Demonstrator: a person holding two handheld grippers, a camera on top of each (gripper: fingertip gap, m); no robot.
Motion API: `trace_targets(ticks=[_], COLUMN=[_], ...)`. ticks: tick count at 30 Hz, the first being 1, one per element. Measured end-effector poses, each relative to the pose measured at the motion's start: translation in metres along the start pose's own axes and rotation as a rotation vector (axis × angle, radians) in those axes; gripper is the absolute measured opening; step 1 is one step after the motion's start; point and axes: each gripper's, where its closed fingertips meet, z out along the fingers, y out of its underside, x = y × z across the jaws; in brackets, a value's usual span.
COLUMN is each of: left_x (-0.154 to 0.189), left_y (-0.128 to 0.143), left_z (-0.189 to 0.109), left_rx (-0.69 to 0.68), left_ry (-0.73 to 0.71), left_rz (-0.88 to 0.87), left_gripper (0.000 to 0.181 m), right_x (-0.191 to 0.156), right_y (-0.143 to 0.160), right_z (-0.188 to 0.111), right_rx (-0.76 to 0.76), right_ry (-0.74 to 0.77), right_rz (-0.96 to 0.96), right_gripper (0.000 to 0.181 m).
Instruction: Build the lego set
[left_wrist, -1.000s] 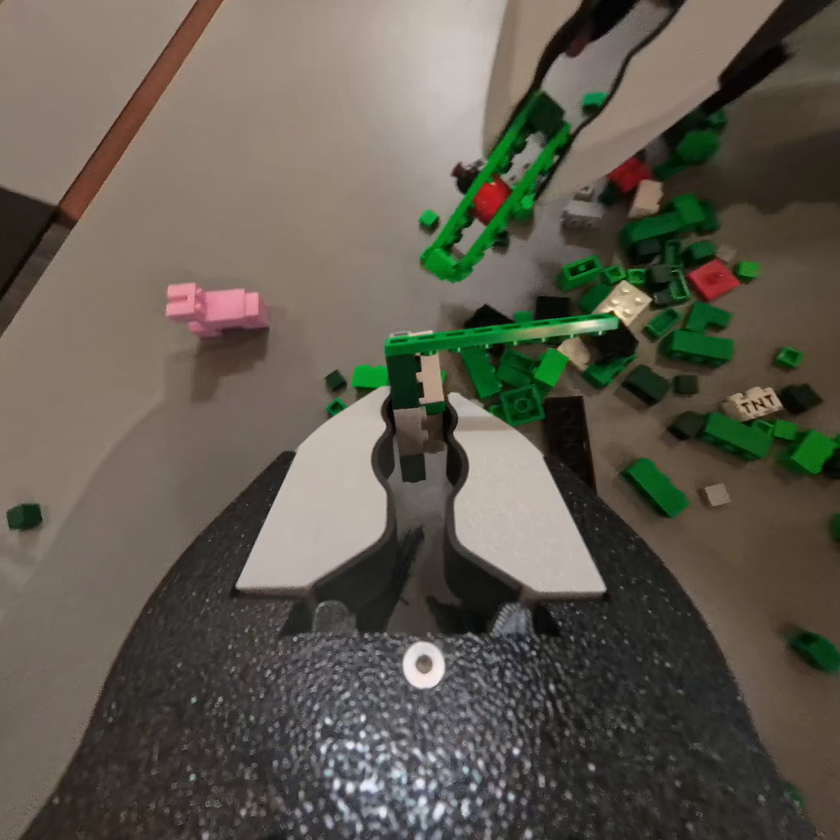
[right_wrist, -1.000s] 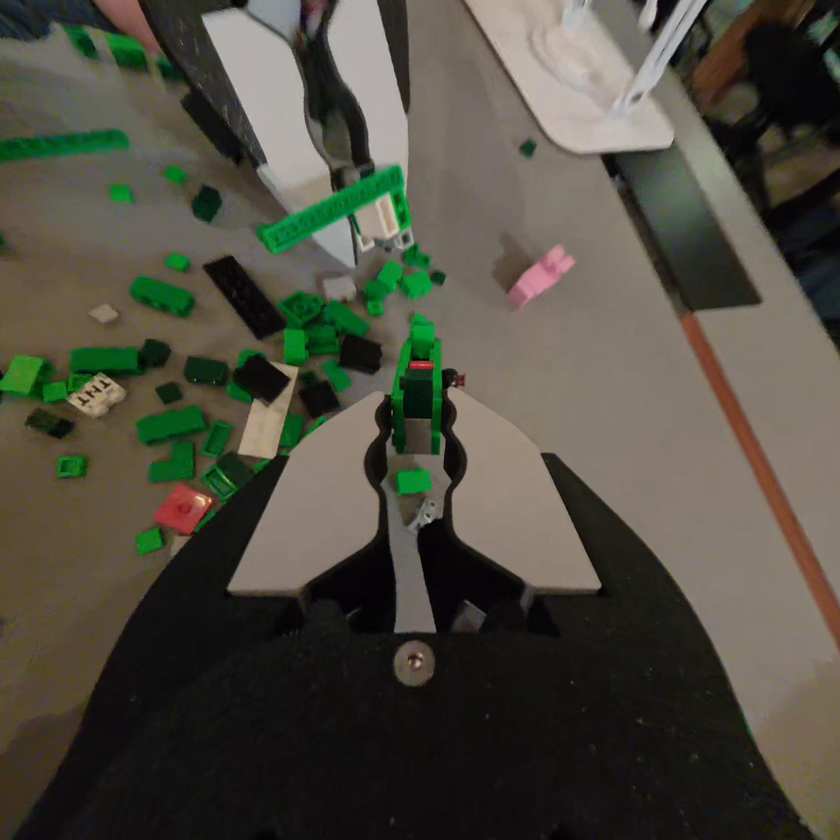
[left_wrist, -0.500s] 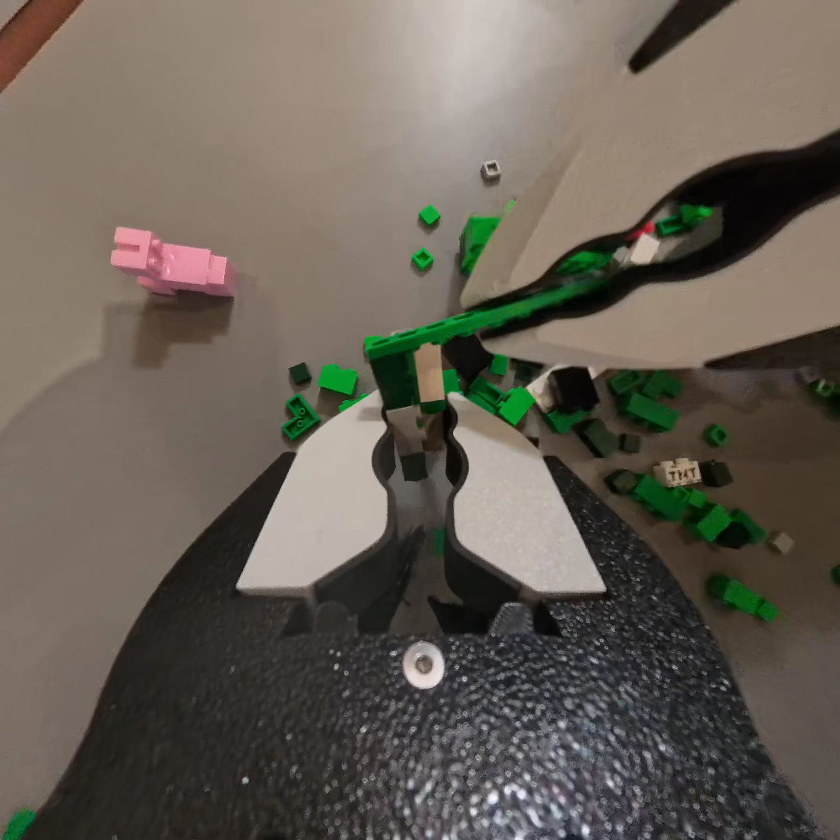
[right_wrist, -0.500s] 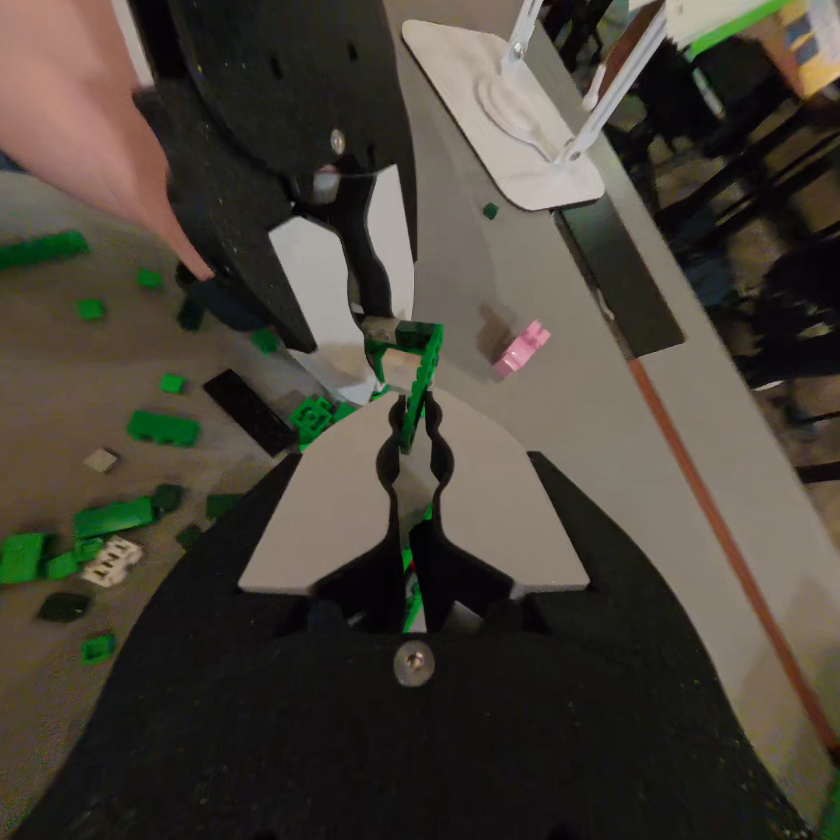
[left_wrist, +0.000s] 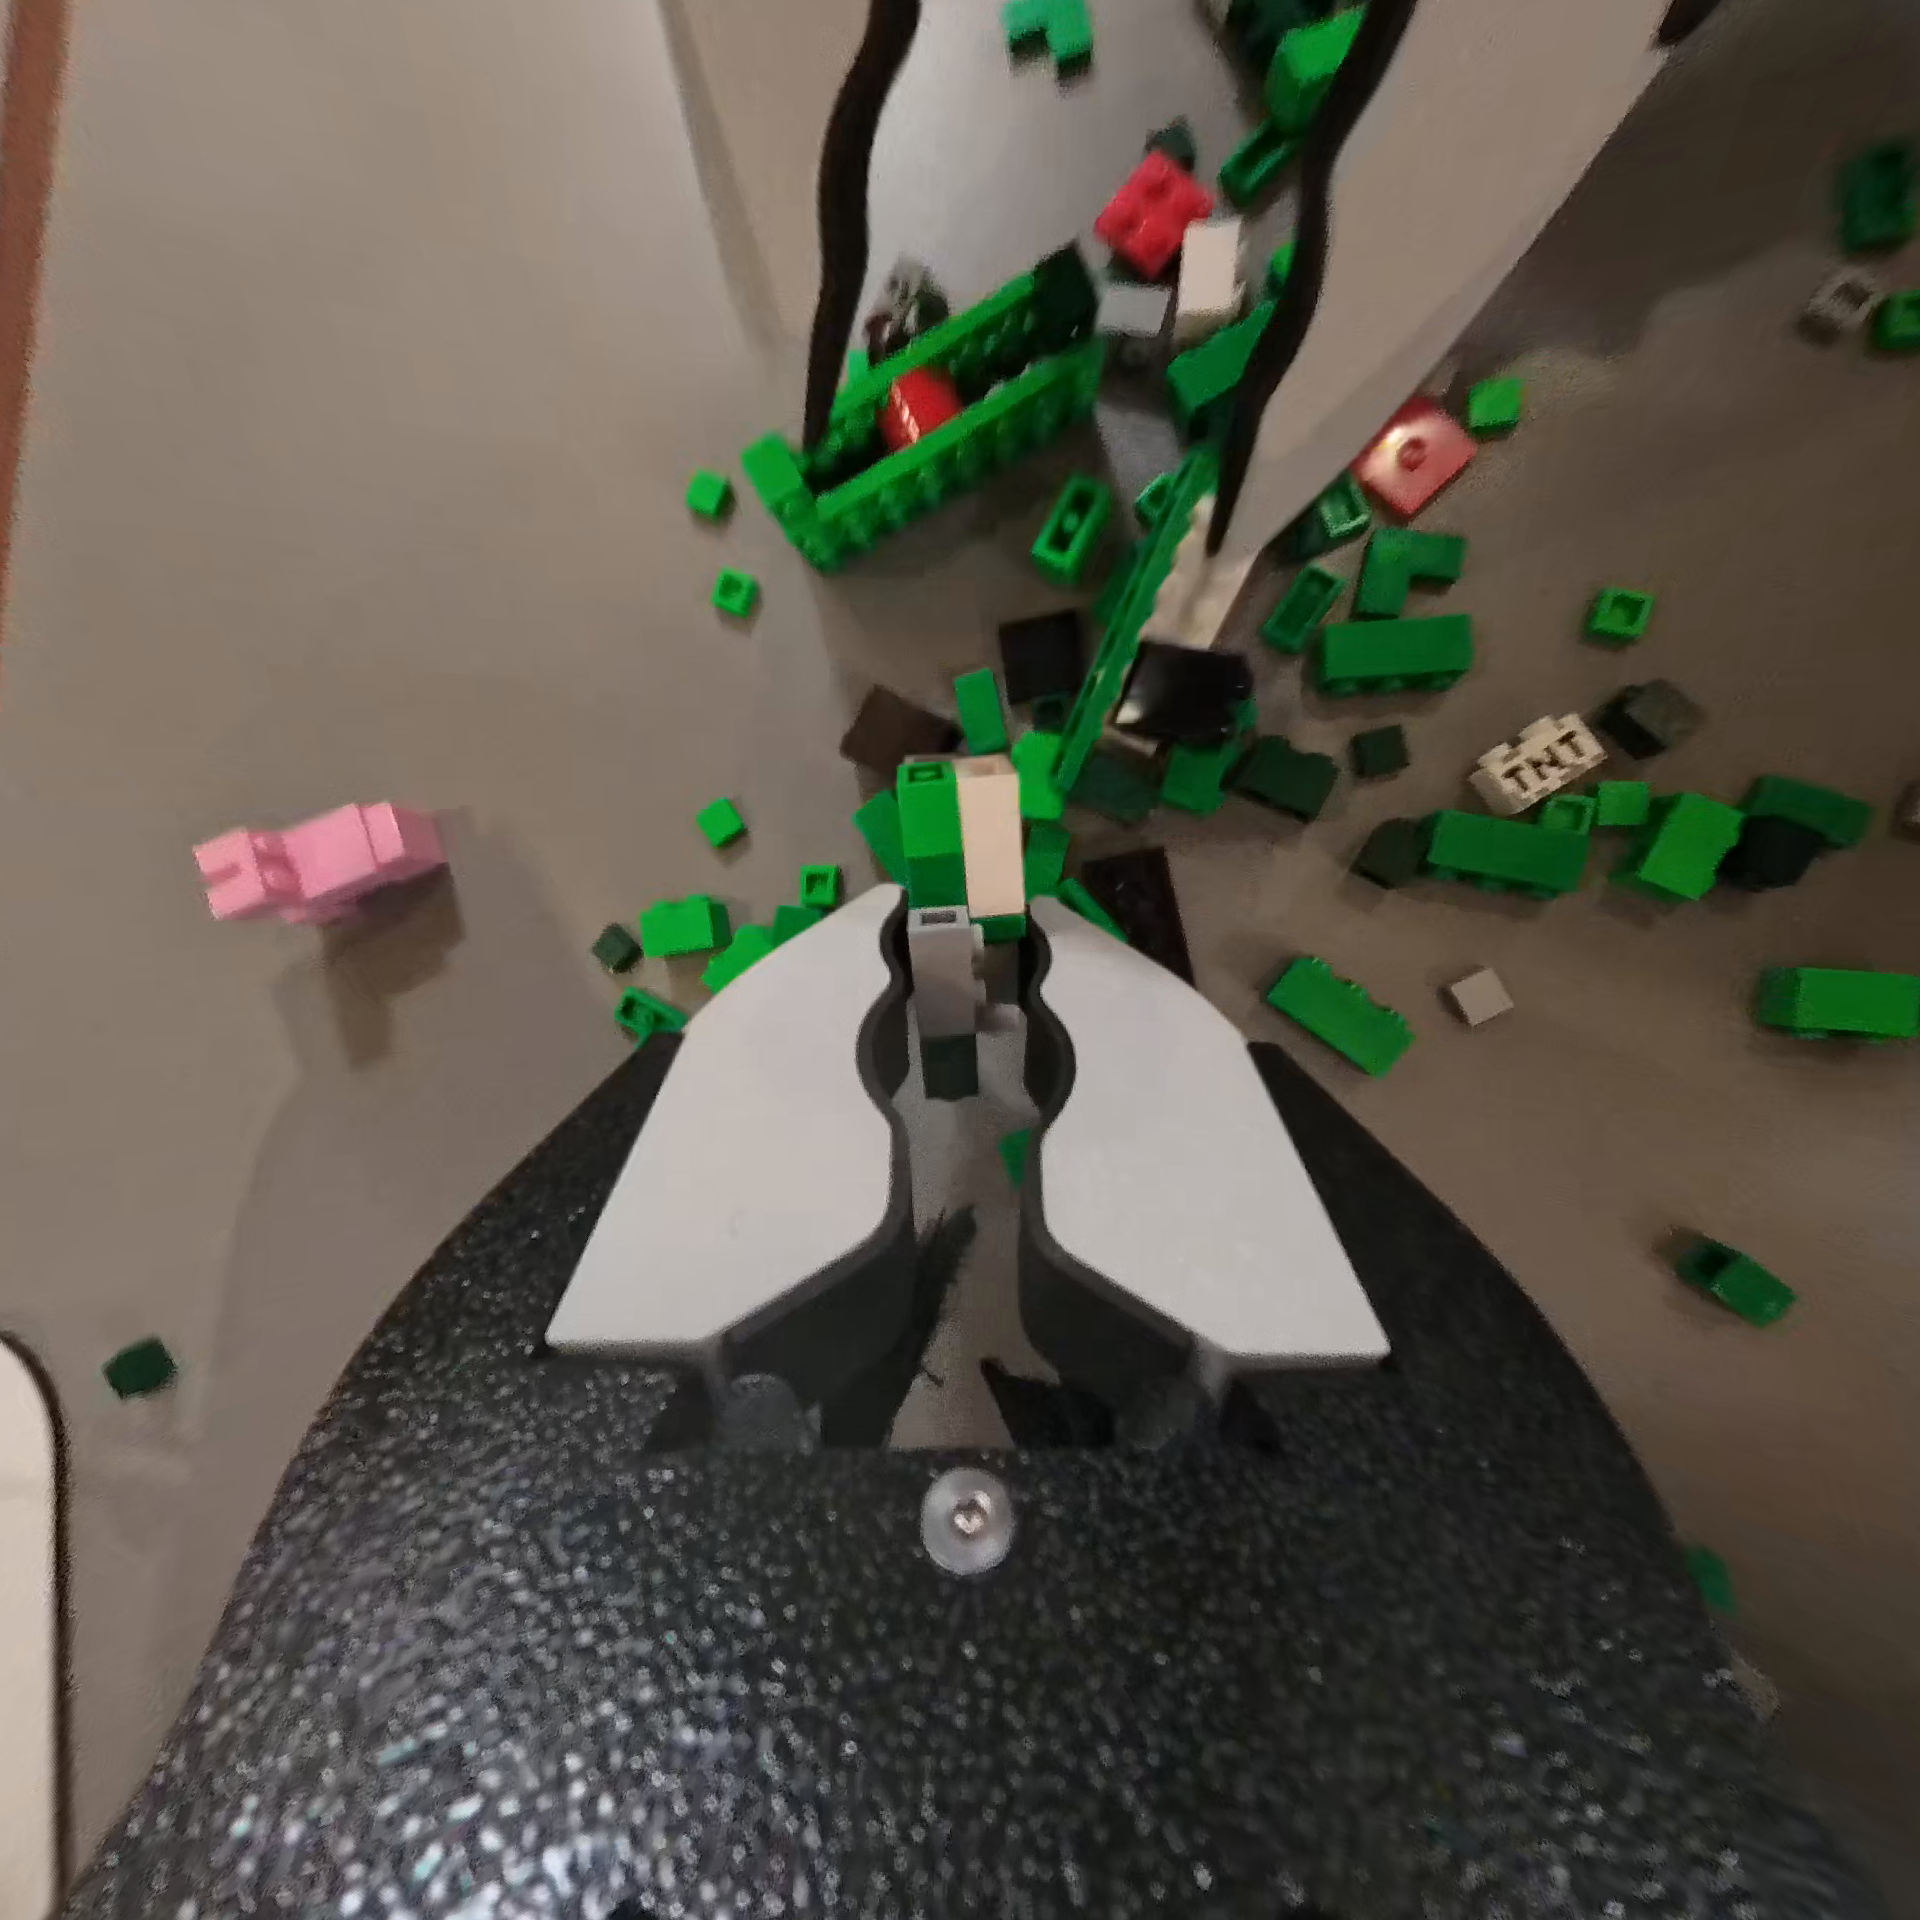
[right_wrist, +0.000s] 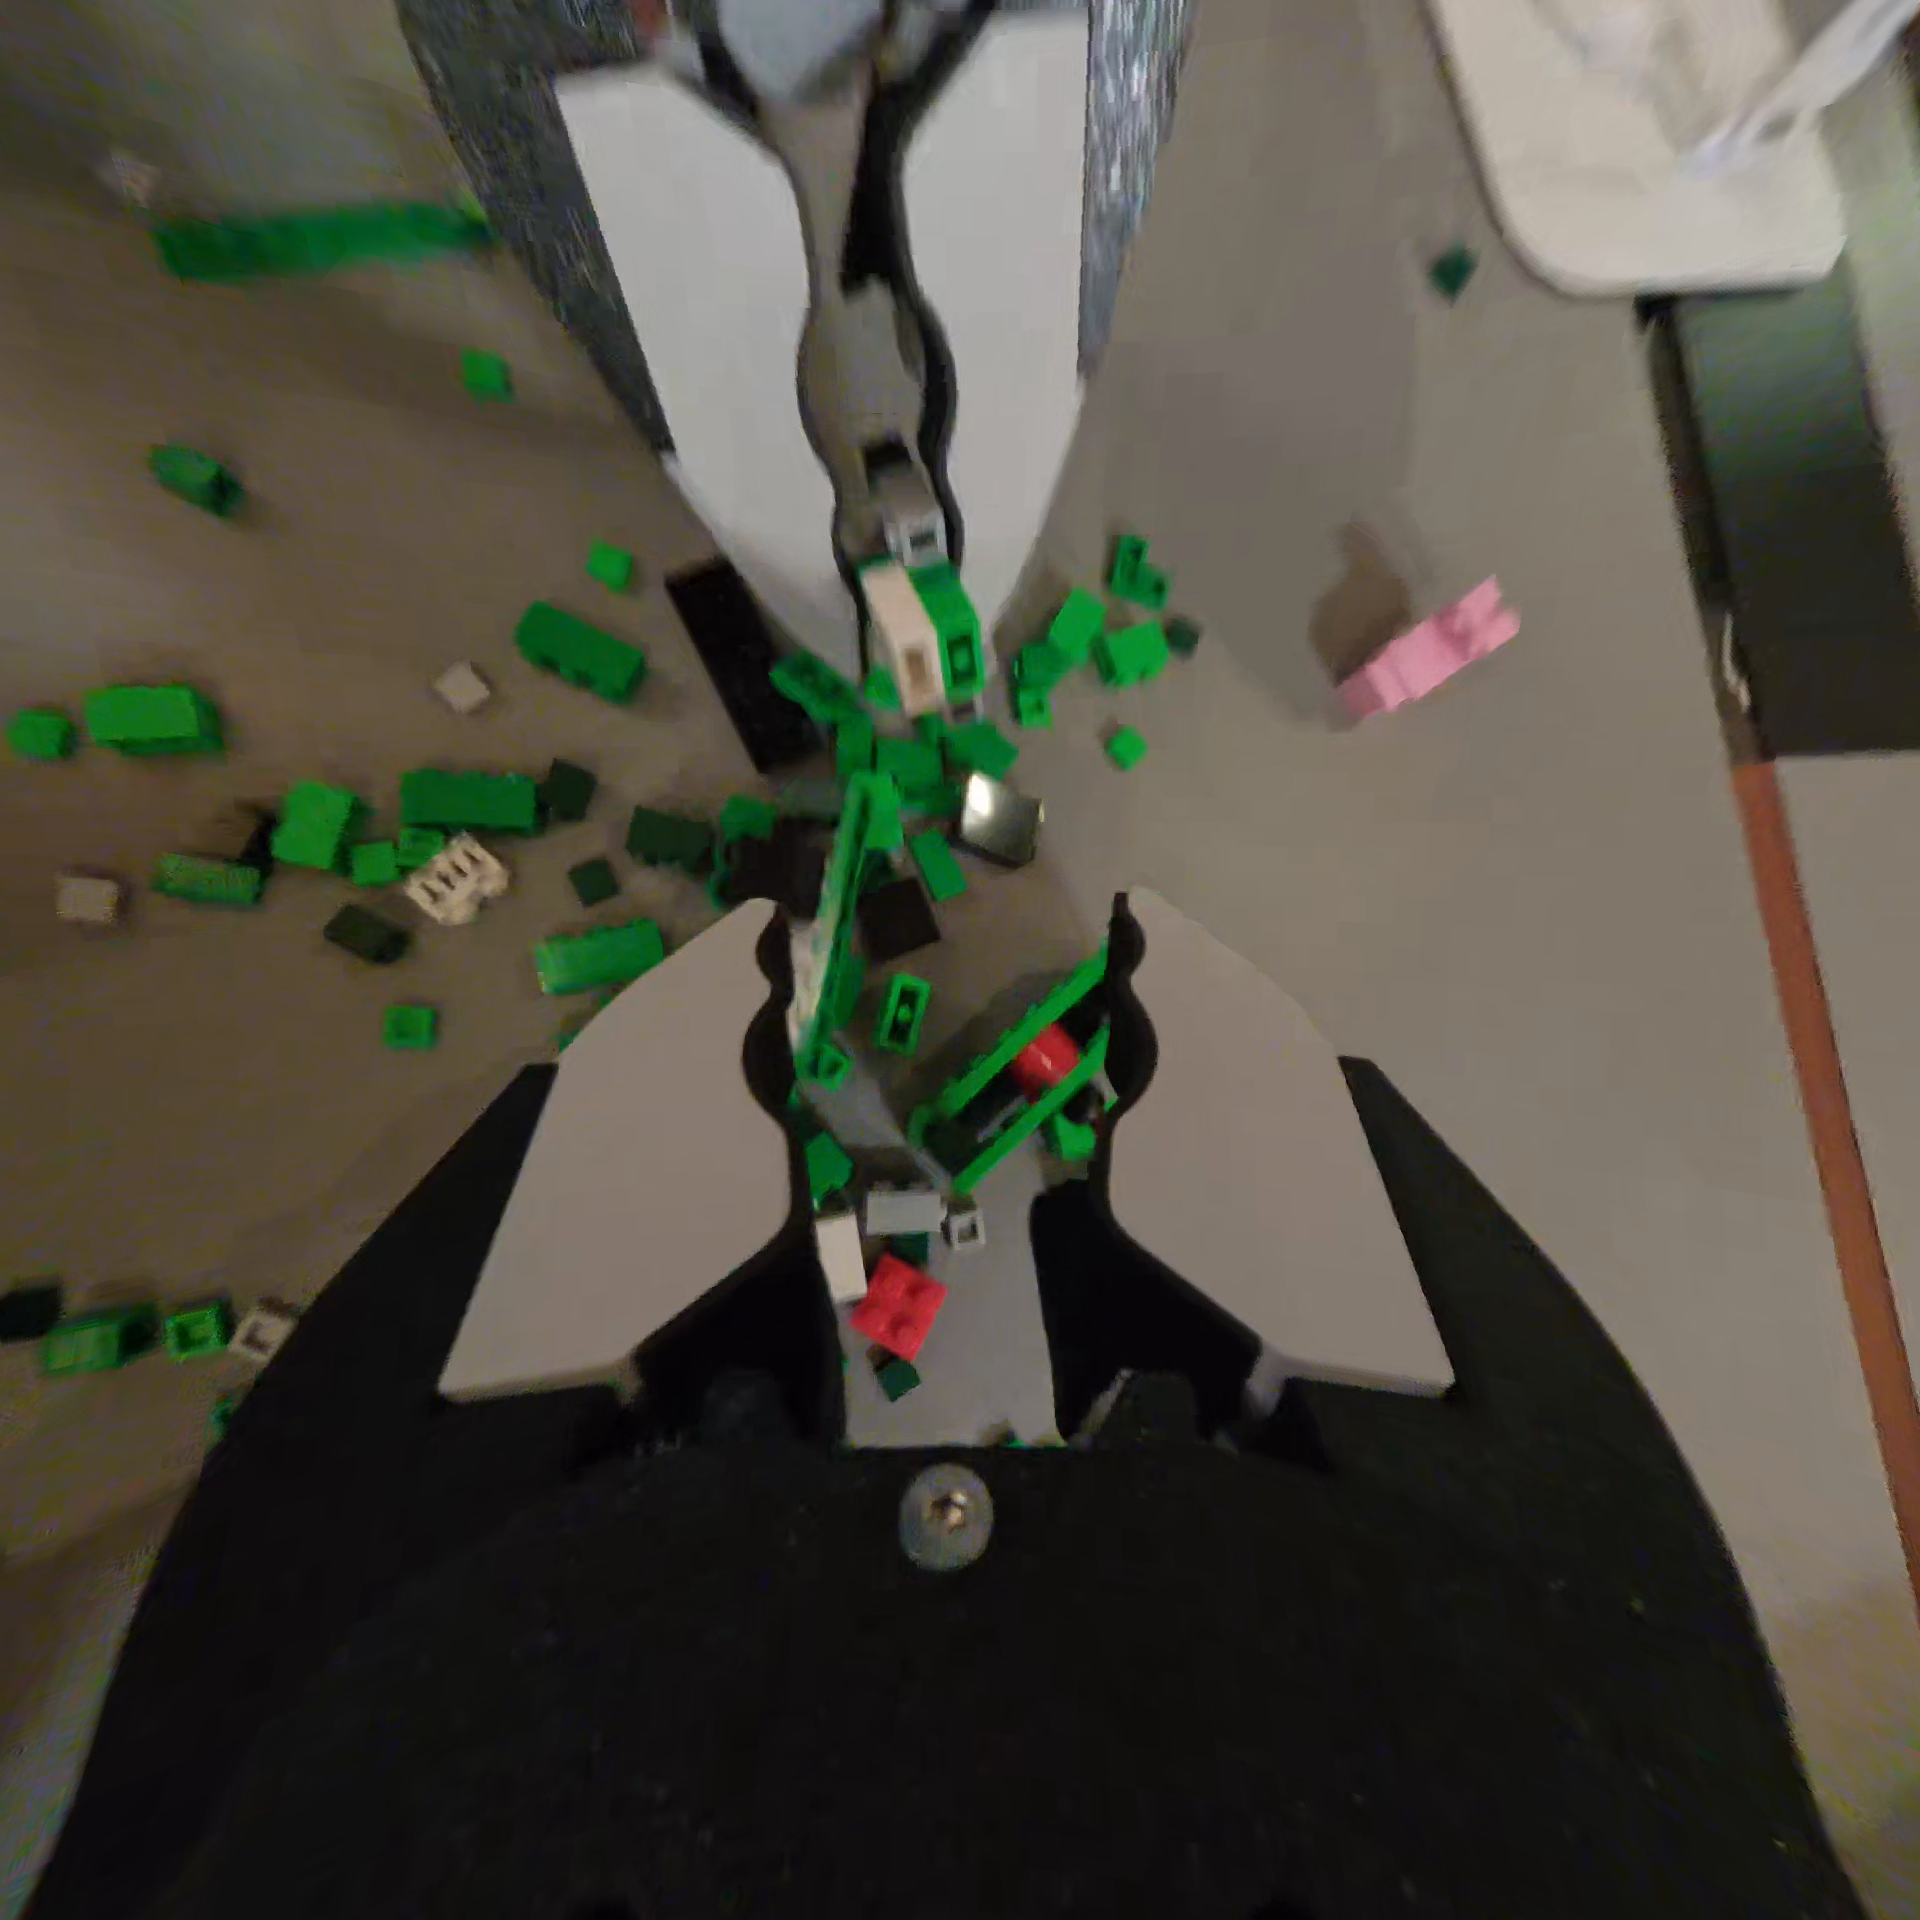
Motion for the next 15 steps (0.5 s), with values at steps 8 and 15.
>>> trace_targets(ticks=[8,15], left_x=[0.016,-0.017], left_y=[-0.031,-0.039], left_z=[-0.009,-0.026], left_rx=[0.15,0.307], left_ry=[0.001,-0.011], left_rz=[0.198,-0.225], left_gripper=[0.017,0.017], right_x=[-0.016,0.024], right_y=[-0.037,-0.055], right_z=[0.009,0.0], right_rx=[0.188,0.272], right_ry=[0.007,0.294], right_rz=[-0.123,-0.022], right_gripper=[0.023,0.017])
